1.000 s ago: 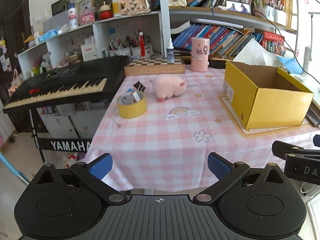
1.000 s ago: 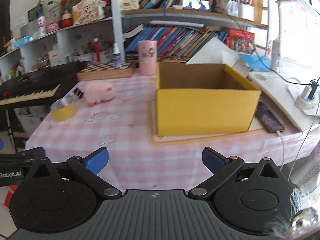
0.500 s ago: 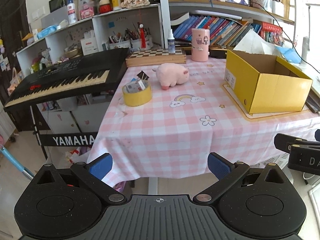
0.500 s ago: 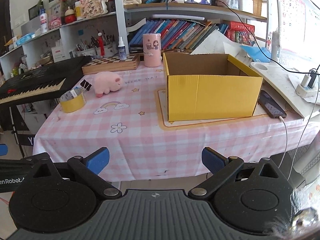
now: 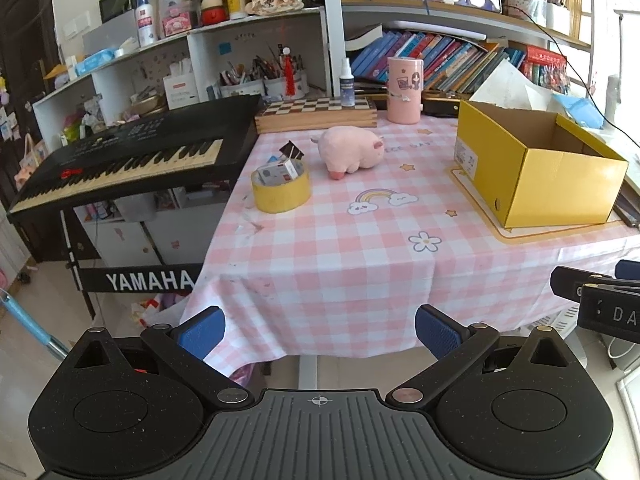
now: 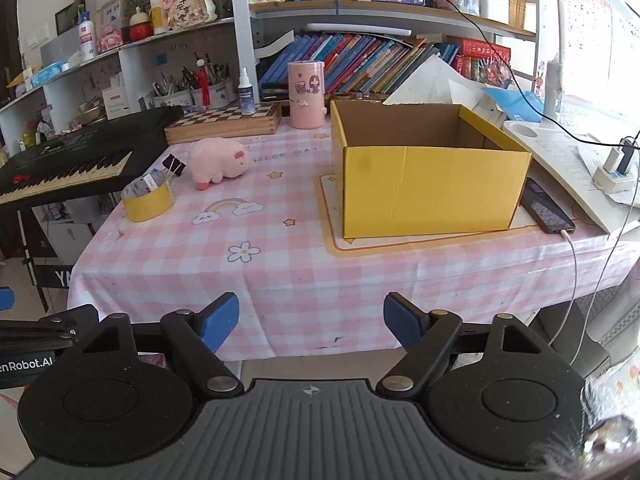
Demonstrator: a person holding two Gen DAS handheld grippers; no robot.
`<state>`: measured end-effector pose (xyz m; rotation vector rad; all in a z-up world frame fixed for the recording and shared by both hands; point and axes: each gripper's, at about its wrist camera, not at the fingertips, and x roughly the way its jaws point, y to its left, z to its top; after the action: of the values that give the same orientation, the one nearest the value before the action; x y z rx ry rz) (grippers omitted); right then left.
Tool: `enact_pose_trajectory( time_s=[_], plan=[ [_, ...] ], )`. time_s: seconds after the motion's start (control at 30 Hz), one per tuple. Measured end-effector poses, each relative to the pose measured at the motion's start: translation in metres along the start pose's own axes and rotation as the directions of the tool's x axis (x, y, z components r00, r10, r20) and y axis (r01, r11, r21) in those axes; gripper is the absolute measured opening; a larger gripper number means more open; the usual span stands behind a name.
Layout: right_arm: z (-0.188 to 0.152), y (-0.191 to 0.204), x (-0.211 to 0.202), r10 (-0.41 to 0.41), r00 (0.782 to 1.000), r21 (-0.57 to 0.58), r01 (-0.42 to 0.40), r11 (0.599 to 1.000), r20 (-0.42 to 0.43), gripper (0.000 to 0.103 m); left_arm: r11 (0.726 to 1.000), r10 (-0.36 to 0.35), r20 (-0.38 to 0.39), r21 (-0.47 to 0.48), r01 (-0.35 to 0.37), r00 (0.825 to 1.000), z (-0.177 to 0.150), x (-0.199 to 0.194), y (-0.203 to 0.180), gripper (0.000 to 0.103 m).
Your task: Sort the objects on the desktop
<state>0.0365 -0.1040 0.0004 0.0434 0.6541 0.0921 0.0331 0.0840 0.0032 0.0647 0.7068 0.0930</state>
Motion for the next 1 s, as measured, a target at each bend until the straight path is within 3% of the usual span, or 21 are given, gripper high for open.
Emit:
enact_pose_trajectory(
  time_s=[0.53,1.0],
  plan=[
    [-0.004,0.002,0.001,-0.008,1.000,0.005,0.008,1.000,-0.026,0.072,1.000,-0.006,-0.021,-0.005,0.006,1.000,-0.002,0.003,0.002,0.102],
    [-0.002,0.014,0.003,0.034,0.999,-0.021,-0.035,0.999,-0.025,0.072,0.999,0.017,-0.024,-0.030,-0.018,1.000,-0.004,0.000,0.013,0.102]
  ],
)
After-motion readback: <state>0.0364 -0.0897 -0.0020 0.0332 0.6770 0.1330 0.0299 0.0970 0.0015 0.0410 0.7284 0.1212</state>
